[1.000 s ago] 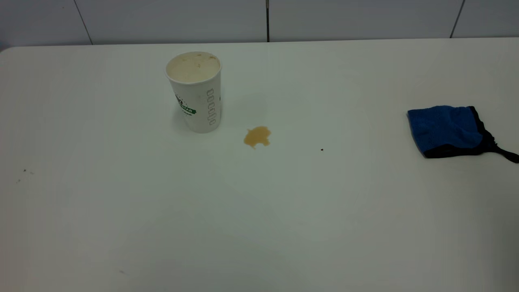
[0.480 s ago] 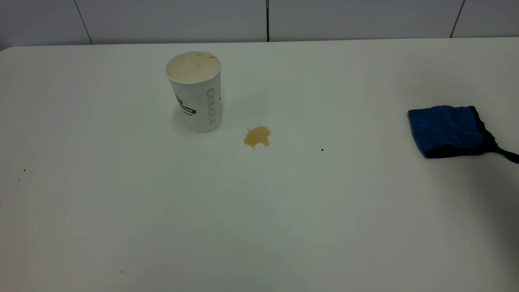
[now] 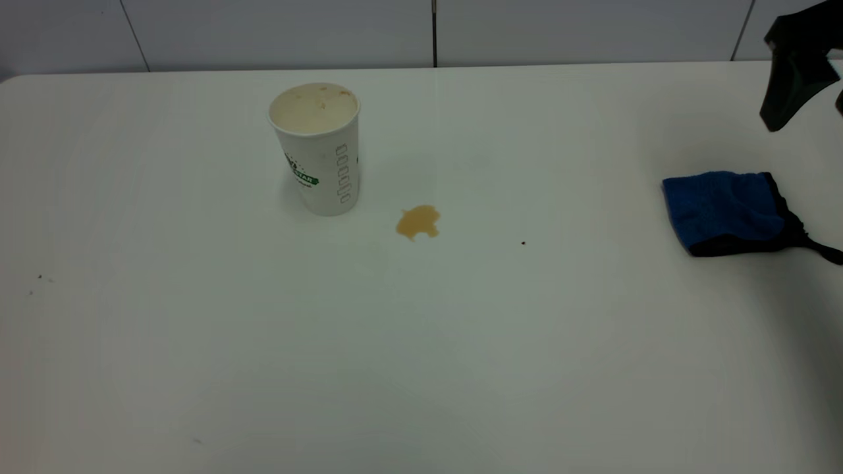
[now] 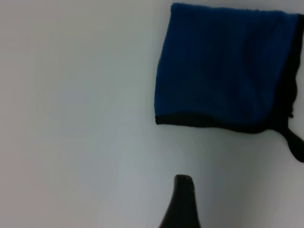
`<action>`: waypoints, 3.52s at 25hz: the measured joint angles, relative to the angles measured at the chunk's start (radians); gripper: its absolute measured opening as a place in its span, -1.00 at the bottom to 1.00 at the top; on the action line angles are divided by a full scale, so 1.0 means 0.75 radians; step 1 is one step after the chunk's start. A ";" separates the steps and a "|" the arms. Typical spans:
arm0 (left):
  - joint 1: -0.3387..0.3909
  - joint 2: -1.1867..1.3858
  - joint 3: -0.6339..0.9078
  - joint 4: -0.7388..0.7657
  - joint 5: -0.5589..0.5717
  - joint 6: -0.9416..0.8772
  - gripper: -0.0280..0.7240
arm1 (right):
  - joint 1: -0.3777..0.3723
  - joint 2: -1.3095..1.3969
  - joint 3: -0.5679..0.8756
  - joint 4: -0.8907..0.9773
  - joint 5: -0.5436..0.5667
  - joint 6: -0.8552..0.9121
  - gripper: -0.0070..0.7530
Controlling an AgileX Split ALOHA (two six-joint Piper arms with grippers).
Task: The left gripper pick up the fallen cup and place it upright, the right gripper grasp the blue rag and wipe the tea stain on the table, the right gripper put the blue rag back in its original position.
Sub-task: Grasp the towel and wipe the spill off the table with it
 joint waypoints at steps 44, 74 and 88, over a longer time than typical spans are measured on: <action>0.000 0.000 0.000 0.000 0.000 0.000 0.50 | 0.007 0.732 -0.583 -0.062 0.080 0.146 -0.80; 0.000 0.000 0.000 0.000 0.000 0.001 0.50 | 0.784 0.990 -1.206 -0.025 0.318 0.164 -0.80; 0.000 0.000 0.000 0.000 0.000 0.001 0.50 | 0.758 1.172 -1.580 -0.148 0.417 0.244 -0.77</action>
